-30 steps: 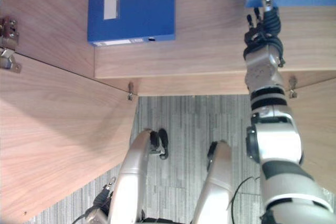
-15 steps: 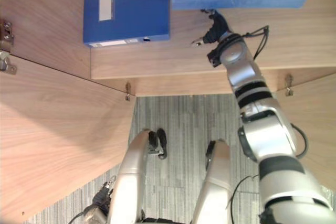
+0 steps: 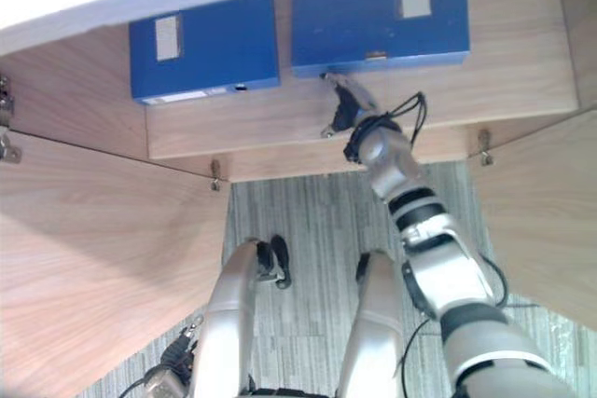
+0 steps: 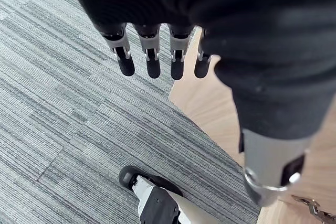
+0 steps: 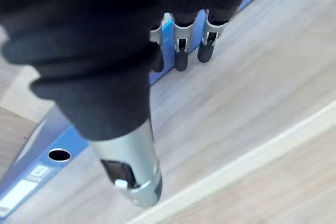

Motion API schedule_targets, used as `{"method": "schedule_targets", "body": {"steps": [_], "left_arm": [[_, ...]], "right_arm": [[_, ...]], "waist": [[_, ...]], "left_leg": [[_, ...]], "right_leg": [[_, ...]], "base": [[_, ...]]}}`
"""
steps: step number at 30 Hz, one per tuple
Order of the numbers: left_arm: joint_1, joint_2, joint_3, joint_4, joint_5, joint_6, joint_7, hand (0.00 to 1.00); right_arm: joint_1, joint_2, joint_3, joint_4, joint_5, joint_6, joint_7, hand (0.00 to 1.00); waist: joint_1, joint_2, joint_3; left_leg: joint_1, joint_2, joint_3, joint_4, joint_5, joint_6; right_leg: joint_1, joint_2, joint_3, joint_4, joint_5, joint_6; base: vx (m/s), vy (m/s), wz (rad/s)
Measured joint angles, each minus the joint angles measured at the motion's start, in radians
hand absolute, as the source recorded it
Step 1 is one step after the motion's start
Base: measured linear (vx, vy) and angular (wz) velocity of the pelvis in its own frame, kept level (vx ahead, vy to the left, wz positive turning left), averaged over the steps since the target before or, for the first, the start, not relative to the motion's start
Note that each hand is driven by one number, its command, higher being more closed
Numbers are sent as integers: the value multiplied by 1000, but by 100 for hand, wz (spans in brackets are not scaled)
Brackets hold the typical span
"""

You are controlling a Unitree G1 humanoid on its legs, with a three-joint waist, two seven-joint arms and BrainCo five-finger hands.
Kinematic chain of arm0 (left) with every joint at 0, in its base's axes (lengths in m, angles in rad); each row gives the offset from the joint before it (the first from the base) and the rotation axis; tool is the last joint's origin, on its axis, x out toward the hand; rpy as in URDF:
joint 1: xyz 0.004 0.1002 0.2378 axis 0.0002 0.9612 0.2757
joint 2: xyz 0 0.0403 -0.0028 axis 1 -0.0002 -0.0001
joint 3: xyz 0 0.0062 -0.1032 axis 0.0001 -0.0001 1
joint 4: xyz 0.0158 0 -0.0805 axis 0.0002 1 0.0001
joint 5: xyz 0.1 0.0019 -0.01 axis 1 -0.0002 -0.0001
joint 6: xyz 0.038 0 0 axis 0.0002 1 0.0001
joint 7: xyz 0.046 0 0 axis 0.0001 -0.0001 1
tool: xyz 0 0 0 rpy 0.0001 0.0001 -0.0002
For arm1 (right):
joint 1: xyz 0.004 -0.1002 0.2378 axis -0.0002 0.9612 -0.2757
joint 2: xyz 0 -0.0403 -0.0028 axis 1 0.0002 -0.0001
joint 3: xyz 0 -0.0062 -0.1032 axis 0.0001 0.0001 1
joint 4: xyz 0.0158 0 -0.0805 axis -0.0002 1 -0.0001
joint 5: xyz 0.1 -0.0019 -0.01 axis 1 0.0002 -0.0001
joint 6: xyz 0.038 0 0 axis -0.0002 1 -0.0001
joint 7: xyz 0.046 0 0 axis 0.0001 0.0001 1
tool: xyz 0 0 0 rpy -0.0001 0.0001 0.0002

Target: Walk over to the cabinet, pick up the folder, carry it to the office cabinet, place the folder inside the office cabinet, then close the office cabinet door

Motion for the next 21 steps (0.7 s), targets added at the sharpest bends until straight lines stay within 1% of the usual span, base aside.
{"method": "schedule_targets", "body": {"steps": [2,4,6,8,9,11,12,13,15,16,18,19,20,21], "left_arm": [[-1,4,0,0,5,0,0,0],[-3,10,1,0,13,1,0,0],[-6,11,2,1,18,2,0,0],[-7,11,6,1,21,5,1,0],[-9,10,14,2,22,11,3,0],[-14,9,26,2,22,17,6,0],[-16,9,33,2,23,19,8,0],[-16,9,39,2,26,20,12,0],[-16,11,41,2,26,19,16,0],[-16,12,42,0,27,18,17,0],[-16,15,43,0,31,17,21,0],[-15,19,43,0,35,17,25,0],[-14,21,43,0,35,17,26,0],[-14,24,43,-1,42,16,27,0]], "right_arm": [[17,17,-5,-8,-25,0,1,0],[22,28,-8,-9,-25,0,5,0],[22,35,-15,-9,-30,0,10,0],[22,49,-15,-9,-111,0,9,0],[23,65,-15,-9,-167,7,5,0],[26,88,-13,-9,-225,25,3,0],[33,108,-11,-10,-228,42,2,0],[54,127,-6,-11,-229,49,2,0],[99,152,7,-14,-232,53,2,0],[160,175,50,-27,-250,57,2,0],[251,200,119,-56,-267,61,4,0],[333,223,190,-75,-267,61,31,0],[372,238,228,-75,-267,61,51,0],[470,270,283,-73,-256,57,98,0]], "waist": [[-1,-8,-1],[0,-17,-4],[0,-18,-4],[0,-19,-4],[-1,-19,-4],[-2,-19,-4],[-2,-22,-2],[1,-26,-2],[5,-35,-5],[5,-48,-8],[6,-64,-16],[4,-76,-23],[5,-81,-26],[9,-92,-32]], "left_leg": [[13,1,2,-14,3,-4],[21,4,3,-28,6,-9],[26,8,3,-34,7,-12],[27,11,3,-38,8,-14],[27,12,3,-39,8,-14],[31,21,3,-43,8,-14],[43,28,5,-53,9,-16],[64,33,8,-72,13,-16],[107,37,18,-115,26,-18],[161,35,28,-172,44,-19],[219,31,34,-232,62,-24],[269,26,35,-281,77,-28],[294,24,34,-305,84,-31],[346,21,33,-354,99,-36]], "right_leg": [[9,1,-1,-10,1,-1],[14,3,-3,-19,2,-3],[18,7,-5,-27,3,-5],[19,11,-6,-33,6,-6],[19,15,-6,-35,7,-7],[25,23,-7,-47,13,-7],[36,30,-8,-64,21,-7],[60,33,-13,-89,35,-20],[100,36,-20,-138,56,-28],[154,37,-27,-197,77,-31],[214,38,-32,-259,97,-32],[266,38,-47,-309,111,-34],[295,38,-56,-333,117,-36],[353,38,-71,-384,130,-40]], "base": [[0,0,0],[0,0,0],[15,2,-5],[11,7,-5],[-1,0,-3],[-4,17,-11],[5,41,-18],[14,42,-16],[31,31,-12],[43,20,-8],[66,-3,0],[88,-25,7],[105,-33,14],[89,-30,15]]}}
